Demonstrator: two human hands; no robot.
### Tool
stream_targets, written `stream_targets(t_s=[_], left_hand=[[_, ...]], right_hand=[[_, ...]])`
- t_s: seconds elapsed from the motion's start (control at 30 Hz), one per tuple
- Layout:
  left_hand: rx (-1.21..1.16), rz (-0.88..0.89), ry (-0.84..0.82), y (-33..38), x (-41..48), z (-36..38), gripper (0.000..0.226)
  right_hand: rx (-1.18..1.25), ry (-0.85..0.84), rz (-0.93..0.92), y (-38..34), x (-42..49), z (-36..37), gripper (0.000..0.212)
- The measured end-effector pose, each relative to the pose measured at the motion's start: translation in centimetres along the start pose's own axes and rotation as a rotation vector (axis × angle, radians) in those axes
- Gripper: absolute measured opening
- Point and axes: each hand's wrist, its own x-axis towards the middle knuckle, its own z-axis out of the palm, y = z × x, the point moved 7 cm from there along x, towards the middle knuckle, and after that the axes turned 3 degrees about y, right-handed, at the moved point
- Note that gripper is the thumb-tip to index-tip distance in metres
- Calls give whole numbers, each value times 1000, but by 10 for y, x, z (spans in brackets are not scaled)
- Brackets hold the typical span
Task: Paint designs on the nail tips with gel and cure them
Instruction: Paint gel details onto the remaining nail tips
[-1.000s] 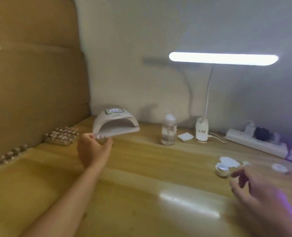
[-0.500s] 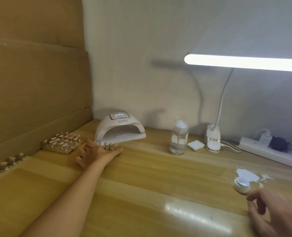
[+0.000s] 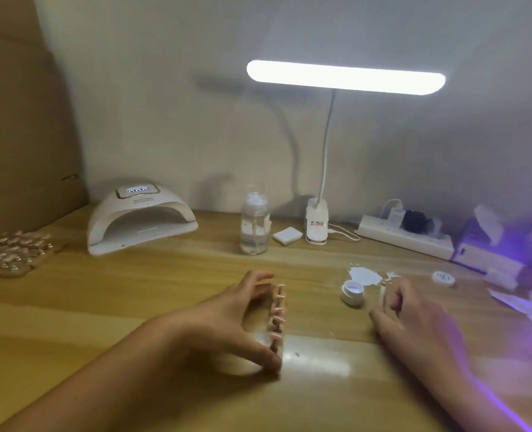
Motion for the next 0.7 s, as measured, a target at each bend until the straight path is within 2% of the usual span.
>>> stream_targets(t_s=[0.1,0.2,0.27,0.47,0.63,0.7], left_hand=[[114,-7,138,5,2,-4,110],[9,-3,229,-2,-4,-12,65],[-48,-1,229,-3,0,-10,48],[-104,59,186,9,24,-5,48],[-15,110,388,4,21,-13,43],[-14,118,414,1,20,-14,37]], right_hand=[[13,-1,-30,4,1,-1,31],[43,-28,-51,0,8,5,28],[17,-55,-75,-3,10,11,24],[61,-29,-65,3,10,7,15],[100,21,-97,3,9,2,16],[114,44,-102,5,10,-1,17]])
